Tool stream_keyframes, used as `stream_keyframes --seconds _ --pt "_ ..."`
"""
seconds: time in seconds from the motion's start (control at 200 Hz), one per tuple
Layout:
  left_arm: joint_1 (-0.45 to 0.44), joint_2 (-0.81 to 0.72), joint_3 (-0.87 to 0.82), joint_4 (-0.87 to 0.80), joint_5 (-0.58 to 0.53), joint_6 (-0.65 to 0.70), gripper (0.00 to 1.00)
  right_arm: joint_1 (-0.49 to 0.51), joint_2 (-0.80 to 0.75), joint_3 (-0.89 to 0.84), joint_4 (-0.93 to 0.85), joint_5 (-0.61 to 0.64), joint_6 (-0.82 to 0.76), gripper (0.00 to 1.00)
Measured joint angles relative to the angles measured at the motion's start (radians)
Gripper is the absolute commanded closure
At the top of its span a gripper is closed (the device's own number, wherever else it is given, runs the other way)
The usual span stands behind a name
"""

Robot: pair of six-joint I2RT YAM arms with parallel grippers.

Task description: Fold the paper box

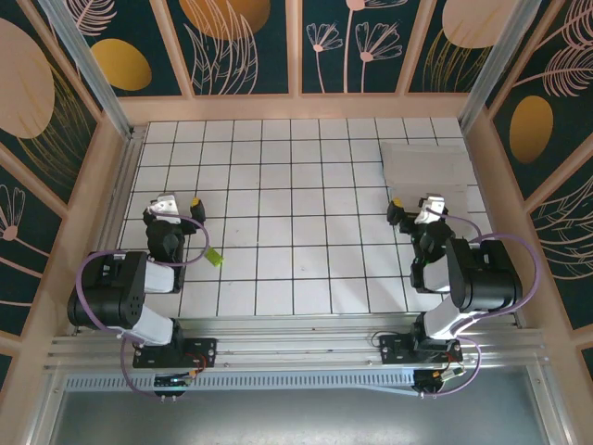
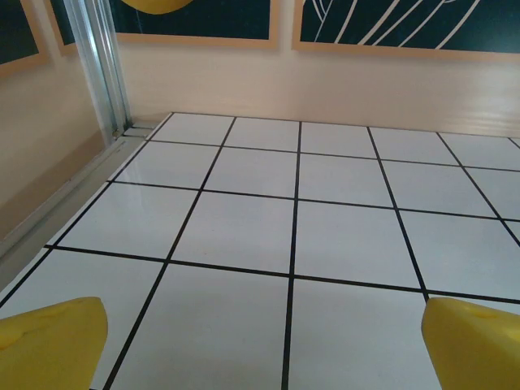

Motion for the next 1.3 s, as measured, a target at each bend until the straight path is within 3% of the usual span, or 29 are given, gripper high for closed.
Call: stream_keyframes --seconds 0.601,0.751,0.911,1.011,1.146,1.301 --pt "0.000 -0.003 0.000 0.001 0.015 0.005 0.01 0.006 -0.010 -0.013 -0.011 0.004 -0.001 0.01" --pt "0.000 -0.117 -0.028 -0.060 0.001 -0.005 0.01 0.115 -0.146 -0.065 -0.044 0.126 -0.032 0.01" --pt "-0.008 -0.369 0.078 -0.358 -0.019 -0.153 0.09 0.322 -0.489 -0.009 -0.356 0.329 -0.022 0.01" --pt "-0.051 -0.397 0.234 -0.555 0.017 -0.298 0.16 0.377 -0.675 0.105 -0.656 0.348 0.084 0.01" --pt "-0.207 -0.277 0.449 -0.745 0.089 -0.489 0.21 0.370 -0.758 0.345 -1.068 0.275 0.255 0.01" --pt "-0.454 0.026 0.706 -0.871 0.165 -0.687 0.26 0.370 -0.703 0.576 -1.426 0.125 0.388 0.01"
